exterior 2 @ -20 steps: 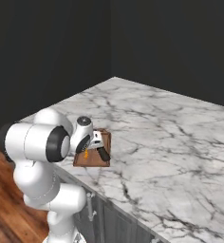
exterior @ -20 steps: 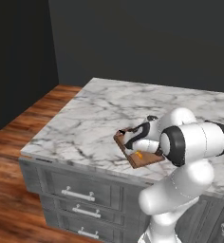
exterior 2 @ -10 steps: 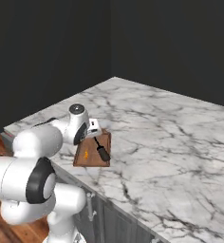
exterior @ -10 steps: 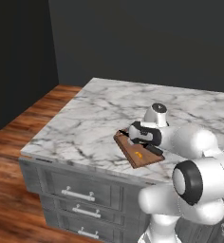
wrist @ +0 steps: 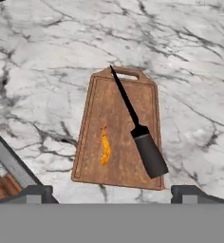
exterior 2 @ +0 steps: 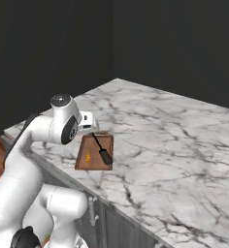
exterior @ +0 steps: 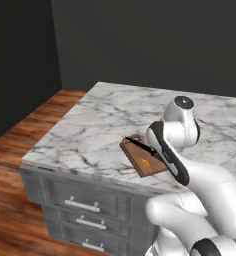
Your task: Pick up the knife from the drawer and place it on the cutting board. Then place the meat from the plate to the cutting board.
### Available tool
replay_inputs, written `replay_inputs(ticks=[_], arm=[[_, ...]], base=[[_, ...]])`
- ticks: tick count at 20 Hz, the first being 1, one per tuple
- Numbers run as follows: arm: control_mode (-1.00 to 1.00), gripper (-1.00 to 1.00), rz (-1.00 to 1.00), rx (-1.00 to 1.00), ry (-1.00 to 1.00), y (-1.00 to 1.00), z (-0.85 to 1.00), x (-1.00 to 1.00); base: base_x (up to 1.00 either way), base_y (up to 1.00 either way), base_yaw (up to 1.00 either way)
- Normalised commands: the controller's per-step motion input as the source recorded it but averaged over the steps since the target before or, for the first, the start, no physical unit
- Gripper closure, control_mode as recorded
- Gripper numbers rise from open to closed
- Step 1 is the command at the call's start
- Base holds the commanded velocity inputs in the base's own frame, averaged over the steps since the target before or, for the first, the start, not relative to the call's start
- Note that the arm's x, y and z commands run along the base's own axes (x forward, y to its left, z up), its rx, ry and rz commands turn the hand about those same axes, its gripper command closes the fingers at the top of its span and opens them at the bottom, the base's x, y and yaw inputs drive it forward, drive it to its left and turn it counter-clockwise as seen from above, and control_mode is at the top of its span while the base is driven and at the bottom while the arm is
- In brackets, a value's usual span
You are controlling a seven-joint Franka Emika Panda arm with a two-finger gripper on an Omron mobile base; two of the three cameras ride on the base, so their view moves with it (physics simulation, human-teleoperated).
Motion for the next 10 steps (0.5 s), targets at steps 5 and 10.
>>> replay_inputs(ticks=[5,10], arm=[[-1.0,-1.0,-0.13,0.01,-0.09,-0.14,1.0,-0.8],[-1.0,-1.0,-0.04,0.06,-0.13,-0.07,1.0,-0.92]], base=[[0.0,0.0,0.0],[0.0,0.0,0.0]])
